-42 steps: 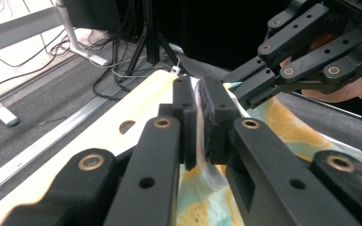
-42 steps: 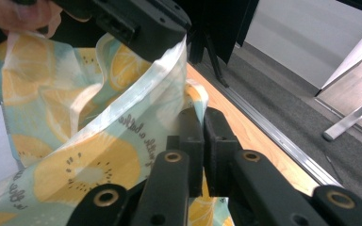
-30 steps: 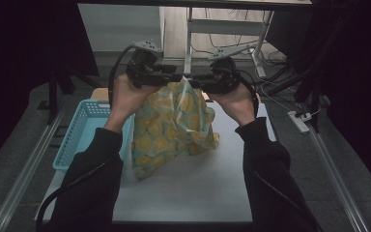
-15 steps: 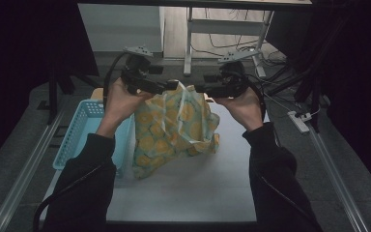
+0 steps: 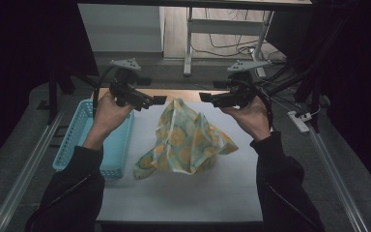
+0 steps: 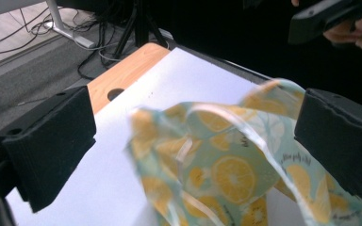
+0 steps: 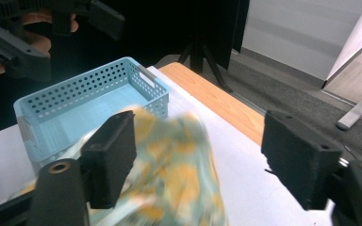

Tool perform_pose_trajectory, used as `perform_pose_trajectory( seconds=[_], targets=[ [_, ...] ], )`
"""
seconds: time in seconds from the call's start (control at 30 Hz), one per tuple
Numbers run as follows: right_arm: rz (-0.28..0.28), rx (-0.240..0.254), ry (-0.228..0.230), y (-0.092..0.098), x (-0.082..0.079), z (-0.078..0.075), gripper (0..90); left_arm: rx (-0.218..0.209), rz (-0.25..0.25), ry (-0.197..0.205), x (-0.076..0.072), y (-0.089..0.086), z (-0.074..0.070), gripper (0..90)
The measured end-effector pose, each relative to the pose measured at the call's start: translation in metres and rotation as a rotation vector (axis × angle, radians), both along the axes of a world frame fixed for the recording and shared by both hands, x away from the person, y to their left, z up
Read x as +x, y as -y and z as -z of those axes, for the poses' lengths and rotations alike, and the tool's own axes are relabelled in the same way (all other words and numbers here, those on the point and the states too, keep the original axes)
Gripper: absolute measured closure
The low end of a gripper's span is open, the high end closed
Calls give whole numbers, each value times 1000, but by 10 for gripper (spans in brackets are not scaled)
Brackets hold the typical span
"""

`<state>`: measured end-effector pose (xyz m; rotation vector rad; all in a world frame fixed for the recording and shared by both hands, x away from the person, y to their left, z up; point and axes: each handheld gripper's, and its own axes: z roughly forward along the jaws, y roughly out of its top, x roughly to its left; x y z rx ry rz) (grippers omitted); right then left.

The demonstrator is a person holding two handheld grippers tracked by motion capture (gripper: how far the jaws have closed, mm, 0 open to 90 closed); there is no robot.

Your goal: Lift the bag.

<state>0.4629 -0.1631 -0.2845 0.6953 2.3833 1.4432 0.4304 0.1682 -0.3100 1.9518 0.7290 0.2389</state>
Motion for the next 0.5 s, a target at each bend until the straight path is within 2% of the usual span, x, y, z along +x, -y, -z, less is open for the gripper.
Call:
perform_pose_trajectory(
  seconds=[0.17,0.33,0.4,0.5],
  targets=[
    [15,-5,-5,8,-5,10,212,1,21,-18,-10,-4,14,0],
    [28,-3,-14,16,-11,22,173,23,34,-38,-20,-7,31,0],
    [36,-25,-12,18,-14,27,149,30,33,-31,-25,-9,37,0],
    [37,-27,-18,21,-18,35,122,25,29,-22,-32,-12,45,0]
  ],
)
